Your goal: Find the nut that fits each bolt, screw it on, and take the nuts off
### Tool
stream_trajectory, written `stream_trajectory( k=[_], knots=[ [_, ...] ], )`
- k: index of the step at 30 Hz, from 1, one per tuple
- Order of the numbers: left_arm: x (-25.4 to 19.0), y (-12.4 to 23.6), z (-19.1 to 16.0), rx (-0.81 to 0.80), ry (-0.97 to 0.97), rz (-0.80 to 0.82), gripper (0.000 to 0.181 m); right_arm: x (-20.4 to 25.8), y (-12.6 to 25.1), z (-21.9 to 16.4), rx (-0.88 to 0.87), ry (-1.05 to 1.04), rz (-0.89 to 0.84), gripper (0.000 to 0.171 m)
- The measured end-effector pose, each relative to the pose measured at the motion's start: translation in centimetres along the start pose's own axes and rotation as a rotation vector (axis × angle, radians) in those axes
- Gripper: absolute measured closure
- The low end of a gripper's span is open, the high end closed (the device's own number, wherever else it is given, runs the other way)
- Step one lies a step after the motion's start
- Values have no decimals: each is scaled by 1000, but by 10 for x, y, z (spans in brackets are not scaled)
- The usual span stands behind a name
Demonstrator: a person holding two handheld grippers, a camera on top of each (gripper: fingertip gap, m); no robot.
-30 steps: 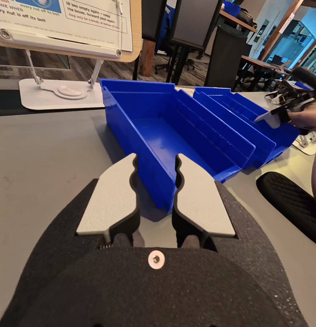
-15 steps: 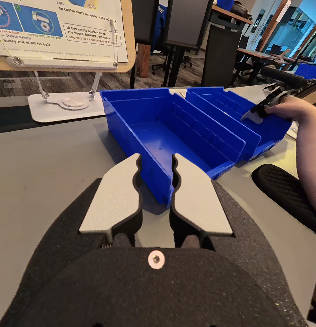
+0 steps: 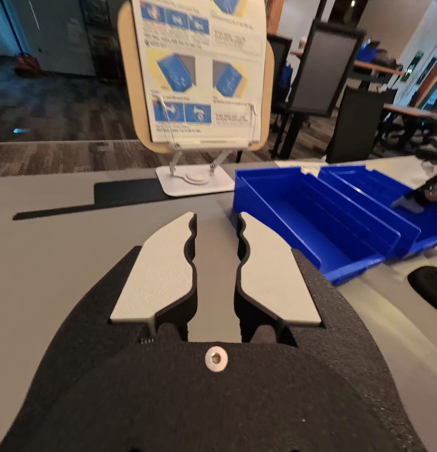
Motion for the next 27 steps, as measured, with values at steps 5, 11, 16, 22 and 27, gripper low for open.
stream_trajectory(
  k=[5, 11, 16, 22, 27],
  knots=[
    [26, -21, 57, -66, -51, 53, 152, -1, 0, 0, -1, -33, 18, 164],
    [9, -41, 123, -142, -96, -32, 152, 3, -2, 1, -9, -49, 41, 165],
    [4, -40, 137, -86, -156, -13, 152, 4, -2, 0, -17, -69, 45, 164],
    [0, -31, 111, -14, -85, -97, 151, 1, 14, -7, -53, -115, 21, 165],
    [1, -22, 108, -8, 6, -244, 153, 14, 50, -14, -52, -175, 27, 164]
  ],
)
Point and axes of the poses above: each gripper's, where its closed fingertips meet, y back along the fingers, z out of its top, x = y × z across the jaws, the point moved 3 cm from there along y, back along the fingers, and after that the axes turned 10 degrees about z, right-handed, at the moved point
